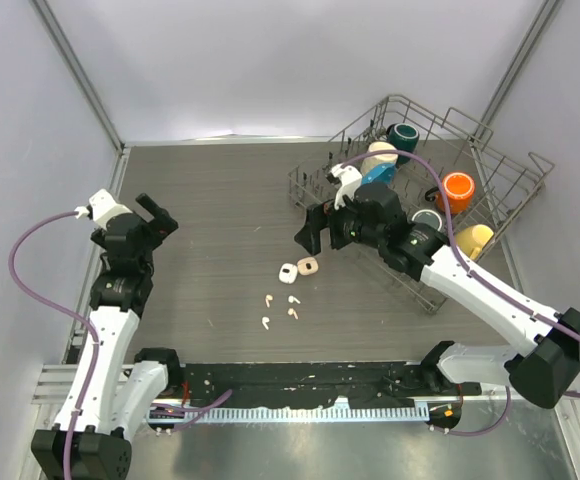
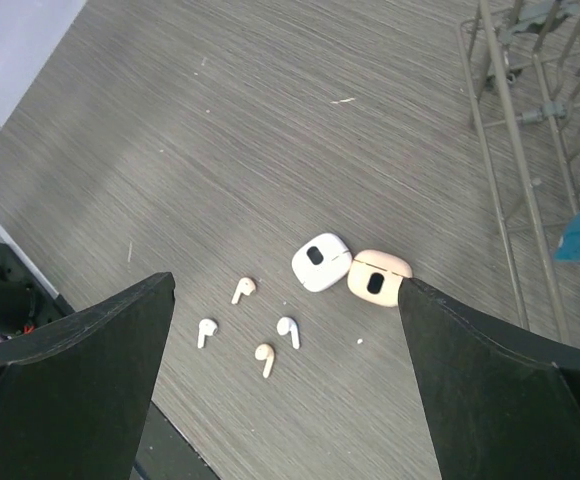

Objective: Insert the wireless bluetooth earbuds into the charging case
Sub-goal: Pick up the charging case at the center of the board.

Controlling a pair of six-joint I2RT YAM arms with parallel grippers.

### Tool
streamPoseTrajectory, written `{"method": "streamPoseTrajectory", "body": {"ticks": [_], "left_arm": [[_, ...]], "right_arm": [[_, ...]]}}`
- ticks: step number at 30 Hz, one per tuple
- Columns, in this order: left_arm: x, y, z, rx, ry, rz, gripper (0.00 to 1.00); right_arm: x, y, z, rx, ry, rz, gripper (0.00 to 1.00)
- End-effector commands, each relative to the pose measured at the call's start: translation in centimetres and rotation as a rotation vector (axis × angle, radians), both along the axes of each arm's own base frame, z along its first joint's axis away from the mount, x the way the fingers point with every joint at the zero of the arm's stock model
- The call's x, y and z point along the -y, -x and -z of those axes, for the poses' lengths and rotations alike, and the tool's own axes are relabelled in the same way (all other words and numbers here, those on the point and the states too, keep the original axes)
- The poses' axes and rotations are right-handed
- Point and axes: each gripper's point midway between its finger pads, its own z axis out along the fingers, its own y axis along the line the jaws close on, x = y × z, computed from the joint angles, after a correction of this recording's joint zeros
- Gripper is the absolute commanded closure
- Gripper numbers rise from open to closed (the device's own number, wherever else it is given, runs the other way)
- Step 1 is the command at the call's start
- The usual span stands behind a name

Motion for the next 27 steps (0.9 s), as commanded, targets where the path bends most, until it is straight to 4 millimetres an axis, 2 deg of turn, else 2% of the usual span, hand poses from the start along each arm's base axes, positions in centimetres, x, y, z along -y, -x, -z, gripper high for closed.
{"method": "streamPoseTrajectory", "body": {"ticks": [1,2,3,5,6,7,11,14,18,20,21,23,25,27], "left_arm": [[-2.0,1.4,-1.6,-0.007,0.009,-0.133,0.0],[-1.8,1.6,-1.7,-0.001,0.008,-0.12,0.0],[-0.4,1.6,-1.6,0.0,0.004,-0.023,0.0],[0.8,1.6,-2.0,0.033,-0.015,0.065,0.0],[1.3,1.7,-1.5,0.034,-0.015,0.102,0.0],[2.5,1.9,-2.4,0.086,-0.004,0.168,0.0],[4.7,1.9,-2.8,0.111,-0.012,0.31,0.0],[4.8,1.9,-2.3,0.062,-0.026,0.327,0.0],[4.7,2.2,-2.8,0.031,-0.058,0.339,0.0],[4.1,2.3,-3.5,0.063,-0.048,0.292,0.0],[2.8,2.7,-4.3,0.111,-0.041,0.204,0.0],[1.6,3.3,-5.0,0.162,0.004,0.114,0.0],[1.4,4.0,-6.1,0.227,-0.012,0.11,0.0],[1.5,4.1,-6.1,0.256,0.013,0.105,0.0]], "right_arm": [[0.9,-0.1,-1.1,0.068,-0.019,0.034,0.0],[1.0,0.1,-1.2,0.071,-0.02,0.03,0.0],[1.2,0.1,-1.0,0.074,-0.014,0.034,0.01],[1.4,0.3,-1.0,0.088,-0.002,0.026,0.0],[1.5,0.5,-0.6,0.086,0.008,0.02,0.01],[1.6,0.6,-0.3,0.085,0.014,0.016,0.0],[2.2,0.8,0.9,0.061,0.051,0.026,0.0],[2.4,0.9,1.7,0.04,0.074,0.028,0.0],[2.7,0.8,2.9,0.02,0.09,0.047,0.01],[2.7,0.6,3.2,0.005,0.083,0.077,0.01],[3.5,-0.1,3.6,0.007,0.097,0.143,0.0],[3.9,-0.6,4.3,-0.03,0.099,0.207,0.0],[4.0,-0.9,4.4,-0.046,0.103,0.241,0.0],[3.9,-1.1,4.4,-0.063,0.085,0.256,0.0]]}}
